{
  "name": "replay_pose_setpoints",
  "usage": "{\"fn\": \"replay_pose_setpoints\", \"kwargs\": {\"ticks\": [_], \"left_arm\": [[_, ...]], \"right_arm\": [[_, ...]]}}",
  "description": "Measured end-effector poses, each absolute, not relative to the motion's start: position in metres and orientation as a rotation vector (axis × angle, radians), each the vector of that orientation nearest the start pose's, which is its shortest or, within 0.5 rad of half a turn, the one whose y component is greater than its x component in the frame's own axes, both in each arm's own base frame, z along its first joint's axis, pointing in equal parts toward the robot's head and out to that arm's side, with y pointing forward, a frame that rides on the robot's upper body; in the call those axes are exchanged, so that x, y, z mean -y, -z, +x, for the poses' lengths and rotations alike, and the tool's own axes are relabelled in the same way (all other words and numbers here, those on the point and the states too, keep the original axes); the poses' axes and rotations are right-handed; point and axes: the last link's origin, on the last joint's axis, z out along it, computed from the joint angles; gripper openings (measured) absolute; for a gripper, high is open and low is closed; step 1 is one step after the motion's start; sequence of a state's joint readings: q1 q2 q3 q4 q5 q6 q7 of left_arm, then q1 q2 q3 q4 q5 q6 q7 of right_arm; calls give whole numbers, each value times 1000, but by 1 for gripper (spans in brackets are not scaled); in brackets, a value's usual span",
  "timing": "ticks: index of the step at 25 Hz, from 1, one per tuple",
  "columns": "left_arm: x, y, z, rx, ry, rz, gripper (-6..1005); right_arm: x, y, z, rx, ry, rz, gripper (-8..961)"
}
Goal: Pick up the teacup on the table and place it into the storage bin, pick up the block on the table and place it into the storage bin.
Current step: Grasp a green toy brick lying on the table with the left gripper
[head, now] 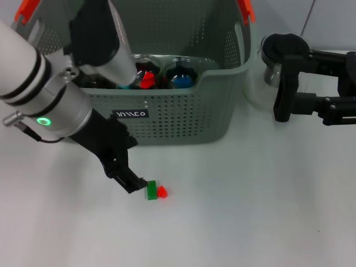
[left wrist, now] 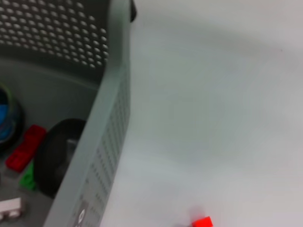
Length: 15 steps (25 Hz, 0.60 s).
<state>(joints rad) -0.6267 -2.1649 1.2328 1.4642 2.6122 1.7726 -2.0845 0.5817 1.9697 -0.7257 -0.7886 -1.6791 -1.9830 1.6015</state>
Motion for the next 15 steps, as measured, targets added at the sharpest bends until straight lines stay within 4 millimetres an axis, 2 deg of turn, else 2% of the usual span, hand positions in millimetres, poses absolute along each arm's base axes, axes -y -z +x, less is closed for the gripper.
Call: {"fn": "replay_pose_setpoints", "kwargs": {"ticks": [7, 15], "left_arm": [[-339, 7, -156, 199, -590, -2922, 939], [-343, 29, -171, 63, -731, -2883, 934]], "right_arm": [[-322, -80, 195, -414, -1228, -2873, 866], [-320, -72, 192, -427, -1265, -2863, 865]]}}
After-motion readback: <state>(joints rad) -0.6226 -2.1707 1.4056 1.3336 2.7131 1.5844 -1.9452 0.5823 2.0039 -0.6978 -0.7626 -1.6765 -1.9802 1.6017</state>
